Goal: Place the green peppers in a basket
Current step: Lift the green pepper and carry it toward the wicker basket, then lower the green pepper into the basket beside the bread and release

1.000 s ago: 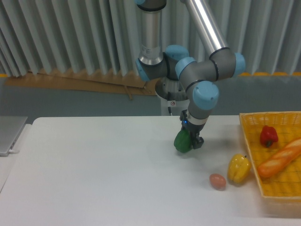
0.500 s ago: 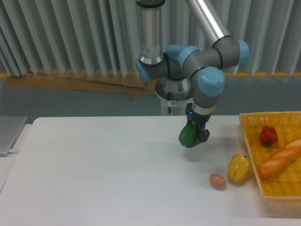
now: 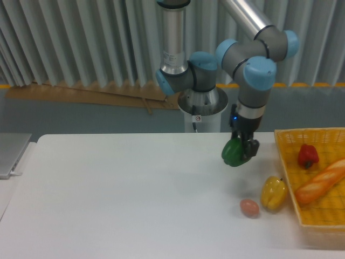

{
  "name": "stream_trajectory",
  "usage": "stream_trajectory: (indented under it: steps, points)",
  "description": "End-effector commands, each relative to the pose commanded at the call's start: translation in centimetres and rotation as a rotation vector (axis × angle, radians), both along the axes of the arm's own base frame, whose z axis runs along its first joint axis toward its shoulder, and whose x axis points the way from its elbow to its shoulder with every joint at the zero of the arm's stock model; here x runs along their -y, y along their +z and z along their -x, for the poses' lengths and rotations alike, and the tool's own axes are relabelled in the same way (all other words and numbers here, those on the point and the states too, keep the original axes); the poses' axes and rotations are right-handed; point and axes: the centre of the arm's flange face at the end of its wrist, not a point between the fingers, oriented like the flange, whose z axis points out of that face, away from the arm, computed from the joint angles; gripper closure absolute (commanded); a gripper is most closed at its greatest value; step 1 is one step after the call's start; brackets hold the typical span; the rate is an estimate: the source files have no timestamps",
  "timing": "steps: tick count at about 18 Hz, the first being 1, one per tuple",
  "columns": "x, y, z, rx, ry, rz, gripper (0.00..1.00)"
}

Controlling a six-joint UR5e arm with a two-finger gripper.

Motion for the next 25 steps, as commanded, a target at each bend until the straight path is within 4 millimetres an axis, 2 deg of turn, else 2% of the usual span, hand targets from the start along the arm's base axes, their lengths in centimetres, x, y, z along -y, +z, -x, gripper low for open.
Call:
stream_trajectory:
  steps: [3, 7, 11, 15, 22, 25]
  points:
    - [0.1, 1.7, 1.9, -0.043, -0.049, -0.016, 0.46]
    - [0.2, 2.2, 3.4, -0.091, -0.123, -0.011, 0.46]
    - [0.2, 1.2, 5.6, -0.144, -0.248, 0.032, 0.47]
    - [1.7, 1.0, 8.4, -0.163, -0.35, 0.039, 0.47]
    - [5.7, 0.3, 12.5, -0.181, -0.383, 0.045, 0.47]
    - [7.4, -1.1, 14.5, -0.174, -0.392, 0.051, 0.47]
